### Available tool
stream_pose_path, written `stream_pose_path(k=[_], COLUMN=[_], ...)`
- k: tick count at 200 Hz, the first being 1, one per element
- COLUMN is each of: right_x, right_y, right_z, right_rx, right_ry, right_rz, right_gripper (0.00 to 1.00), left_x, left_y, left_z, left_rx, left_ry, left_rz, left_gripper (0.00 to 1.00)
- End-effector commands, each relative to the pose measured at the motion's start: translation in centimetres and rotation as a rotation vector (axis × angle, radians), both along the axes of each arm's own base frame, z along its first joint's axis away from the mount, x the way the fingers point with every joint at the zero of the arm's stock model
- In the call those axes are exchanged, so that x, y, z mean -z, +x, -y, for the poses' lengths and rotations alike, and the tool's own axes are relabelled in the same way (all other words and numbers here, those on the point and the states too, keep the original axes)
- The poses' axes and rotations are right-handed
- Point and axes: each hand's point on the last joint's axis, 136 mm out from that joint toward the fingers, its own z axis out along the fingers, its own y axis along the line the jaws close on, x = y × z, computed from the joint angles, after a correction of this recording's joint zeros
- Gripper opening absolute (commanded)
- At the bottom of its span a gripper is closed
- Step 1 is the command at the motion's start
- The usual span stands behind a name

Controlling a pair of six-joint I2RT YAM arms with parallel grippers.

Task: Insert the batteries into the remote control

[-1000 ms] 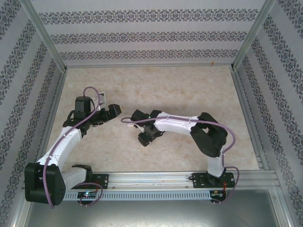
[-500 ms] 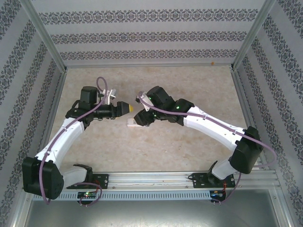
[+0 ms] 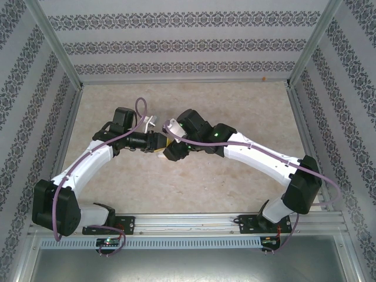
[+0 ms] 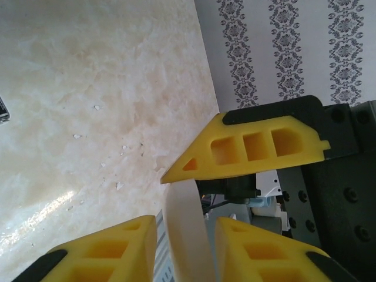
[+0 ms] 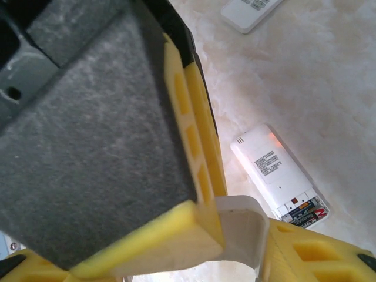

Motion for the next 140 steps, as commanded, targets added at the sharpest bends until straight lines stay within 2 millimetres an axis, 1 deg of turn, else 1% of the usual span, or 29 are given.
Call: stream_pose_path(k=[1,20,26,36,49,57,70,81,91,99,107,118,126,137,140], right_x=[-1.8,-1.3,-1.2,-1.4,-2.1,-2.7,-3.8,-4.5,-4.7,-4.3,-3.7,-2.7,-1.8,-1.0,-0.8], right_y=[0.0,0.0,0.0,0.0,0.1,0.2,0.2,0.7,1.7,2.9,4.2,6.0,7.0,7.7,7.6], right_z=[-1.3,-1.3,-1.2,-1.1,-0.6,-0.1,1.5,3.3,5.5,7.5,9.5,12.0,14.2,17.3,18.1], right_rx=[-0.037,-0.03,-0.026,-0.016,0.0,0.009,0.04,0.09,0.166,0.249,0.338,0.451,0.562,0.699,0.73], right_ry=[0.055,0.054,0.052,0.052,0.068,0.085,0.123,0.155,0.18,0.192,0.202,0.209,0.167,0.079,0.047], right_rz=[0.043,0.036,0.031,0.026,0.02,0.012,-0.013,-0.034,-0.044,-0.058,-0.074,-0.101,-0.125,-0.151,-0.16], right_gripper=[0.53,0.54,0.57,0.65,0.73,0.76,0.8,0.82,0.84,0.87,0.88,0.89,0.89,0.89,0.89], left_x=[-0.1,0.5,0.7,1.0,1.5,1.9,2.9,3.7,4.4,5.0,5.4,6.3,7.1,7.9,8.2], left_y=[0.1,0.3,0.4,0.6,1.1,1.5,2.1,2.5,2.7,2.8,2.9,3.0,2.9,2.8,2.8], left_z=[0.2,-0.2,-0.4,-0.8,-1.7,-2.6,-4.4,-6.0,-7.2,-8.2,-8.7,-9.0,-8.8,-8.5,-8.3], left_rx=[-0.003,-0.018,-0.024,-0.035,-0.065,-0.093,-0.14,-0.161,-0.154,-0.138,-0.116,-0.068,-0.014,0.061,0.079], left_ry=[0.012,0.055,0.075,0.12,0.205,0.275,0.41,0.554,0.722,0.881,1.023,1.214,1.336,1.513,1.555], left_rz=[0.018,0.045,0.059,0.087,0.127,0.15,0.192,0.244,0.314,0.381,0.446,0.528,0.583,0.658,0.674], left_gripper=[0.26,0.18,0.15,0.12,0.08,0.08,0.08,0.04,0.03,0.02,0.0,0.0,0.0,0.0,0.0])
